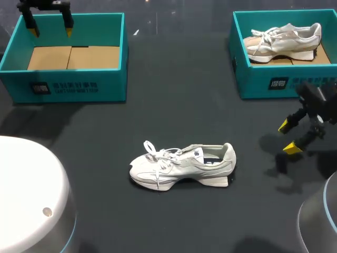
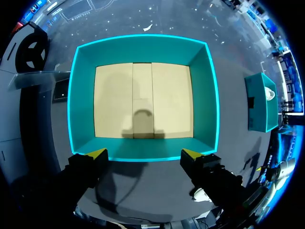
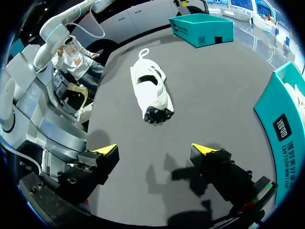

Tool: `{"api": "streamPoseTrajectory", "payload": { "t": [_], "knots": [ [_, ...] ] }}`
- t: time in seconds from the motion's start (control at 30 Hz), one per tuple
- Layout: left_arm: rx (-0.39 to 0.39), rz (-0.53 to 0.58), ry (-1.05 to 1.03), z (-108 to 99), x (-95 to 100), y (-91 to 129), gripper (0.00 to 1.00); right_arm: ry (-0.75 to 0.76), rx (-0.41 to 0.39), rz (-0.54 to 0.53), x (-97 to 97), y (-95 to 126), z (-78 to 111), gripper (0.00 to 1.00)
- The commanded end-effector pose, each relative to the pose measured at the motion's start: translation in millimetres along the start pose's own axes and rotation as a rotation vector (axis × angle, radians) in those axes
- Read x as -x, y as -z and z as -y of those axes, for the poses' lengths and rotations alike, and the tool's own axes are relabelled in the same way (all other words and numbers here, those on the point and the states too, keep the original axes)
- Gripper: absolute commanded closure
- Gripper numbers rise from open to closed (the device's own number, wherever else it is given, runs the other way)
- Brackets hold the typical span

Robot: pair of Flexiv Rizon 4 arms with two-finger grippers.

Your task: Take the shoe out of the shoebox, open the shoe tongue, remove and reinsert the insole, then place the shoe into the shoebox

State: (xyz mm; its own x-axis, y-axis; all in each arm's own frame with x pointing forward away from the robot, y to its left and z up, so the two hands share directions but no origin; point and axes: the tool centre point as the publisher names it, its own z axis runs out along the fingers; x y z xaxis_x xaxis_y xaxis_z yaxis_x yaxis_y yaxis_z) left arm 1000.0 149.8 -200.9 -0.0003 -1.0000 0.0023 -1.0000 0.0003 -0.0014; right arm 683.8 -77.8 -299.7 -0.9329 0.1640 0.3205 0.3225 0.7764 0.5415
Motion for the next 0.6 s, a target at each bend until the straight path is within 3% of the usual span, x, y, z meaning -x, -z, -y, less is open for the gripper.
{"api": "streamPoseTrajectory", "payload": {
  "t": [0.03,0.13,0.6],
  "knots": [
    [0.001,0.001,0.0,0.0,0.1,0.3,0.0,0.149,0.448,0.04,2.3,-3.0,18.3,0.0],
    [0.001,0.001,0.0,0.0,0.1,0.3,0.0,0.206,0.456,0.06,6.1,-13.8,27.5,0.0],
    [0.001,0.001,0.0,0.0,0.1,0.3,0.0,0.225,0.462,0.071,7.8,-17.3,29.7,0.0]
  ]
}}
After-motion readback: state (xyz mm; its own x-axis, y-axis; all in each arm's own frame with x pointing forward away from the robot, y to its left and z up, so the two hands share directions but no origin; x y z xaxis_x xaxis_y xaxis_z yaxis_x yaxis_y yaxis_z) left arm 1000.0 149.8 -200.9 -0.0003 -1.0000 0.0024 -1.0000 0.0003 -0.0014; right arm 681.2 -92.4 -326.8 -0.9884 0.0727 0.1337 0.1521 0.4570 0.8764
